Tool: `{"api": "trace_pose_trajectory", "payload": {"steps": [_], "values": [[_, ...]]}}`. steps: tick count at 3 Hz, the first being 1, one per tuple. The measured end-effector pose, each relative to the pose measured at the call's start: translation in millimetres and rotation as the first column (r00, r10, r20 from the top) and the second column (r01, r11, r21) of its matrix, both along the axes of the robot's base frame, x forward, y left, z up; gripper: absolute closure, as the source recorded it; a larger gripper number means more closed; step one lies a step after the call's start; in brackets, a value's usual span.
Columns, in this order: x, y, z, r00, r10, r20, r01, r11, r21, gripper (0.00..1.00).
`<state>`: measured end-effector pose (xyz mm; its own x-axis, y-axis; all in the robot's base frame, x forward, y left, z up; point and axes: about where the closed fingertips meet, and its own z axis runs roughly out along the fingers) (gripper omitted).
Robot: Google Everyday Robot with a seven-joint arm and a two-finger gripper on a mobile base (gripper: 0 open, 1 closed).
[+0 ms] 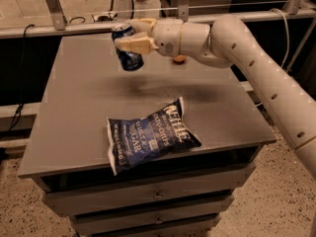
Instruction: Place pepsi can upright
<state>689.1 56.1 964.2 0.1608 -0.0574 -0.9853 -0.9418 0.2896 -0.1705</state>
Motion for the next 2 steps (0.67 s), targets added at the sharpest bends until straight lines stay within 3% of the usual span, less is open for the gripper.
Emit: {"api": "trace_pose_trajectory", "payload": {"steps": [2], "values": [[-10, 8, -34, 0.9953, 0.095, 0.021, -0.096, 0.994, 0.049, 1.0]]}}
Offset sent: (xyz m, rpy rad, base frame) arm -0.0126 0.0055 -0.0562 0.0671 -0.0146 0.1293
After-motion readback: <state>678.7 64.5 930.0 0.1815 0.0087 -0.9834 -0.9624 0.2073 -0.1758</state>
